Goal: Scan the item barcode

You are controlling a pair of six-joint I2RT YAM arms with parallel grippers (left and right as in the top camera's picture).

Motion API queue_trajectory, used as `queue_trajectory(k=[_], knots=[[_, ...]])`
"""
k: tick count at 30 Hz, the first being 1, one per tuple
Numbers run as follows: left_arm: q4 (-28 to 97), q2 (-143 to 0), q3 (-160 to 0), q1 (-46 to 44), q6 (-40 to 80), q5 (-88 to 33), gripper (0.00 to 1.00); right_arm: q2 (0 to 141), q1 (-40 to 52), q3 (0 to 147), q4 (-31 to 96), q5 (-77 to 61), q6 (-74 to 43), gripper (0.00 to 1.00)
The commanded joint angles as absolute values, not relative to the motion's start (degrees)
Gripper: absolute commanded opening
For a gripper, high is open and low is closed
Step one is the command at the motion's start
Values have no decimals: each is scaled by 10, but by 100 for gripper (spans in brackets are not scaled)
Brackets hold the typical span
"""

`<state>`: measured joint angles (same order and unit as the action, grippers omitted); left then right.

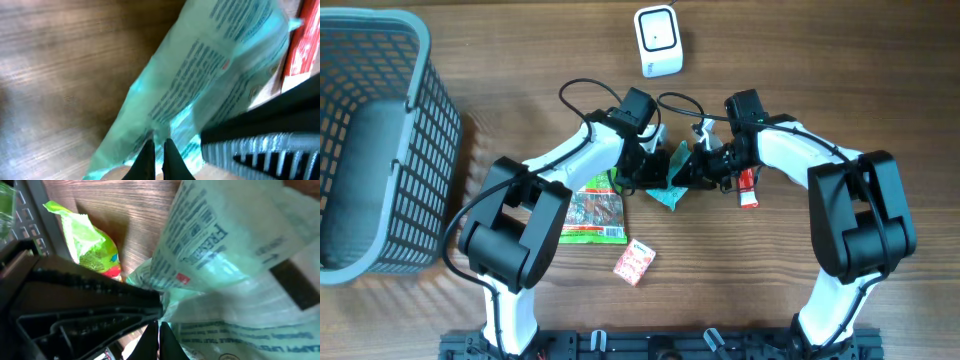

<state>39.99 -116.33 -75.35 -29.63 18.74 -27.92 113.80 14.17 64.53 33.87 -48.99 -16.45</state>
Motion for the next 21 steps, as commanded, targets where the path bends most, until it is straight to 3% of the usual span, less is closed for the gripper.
queue_trajectory(k=[1,7,21], knots=[[423,-1147,-764,-310,197,-306,4,1123,137,649,340,-524,-147,7],[411,-1147,-764,-341,199,-338,4,1112,120,662,345,-536,-141,10],[399,-1105,-763,-276,197,-332,4,1112,147,661,425,-505,-90,7]])
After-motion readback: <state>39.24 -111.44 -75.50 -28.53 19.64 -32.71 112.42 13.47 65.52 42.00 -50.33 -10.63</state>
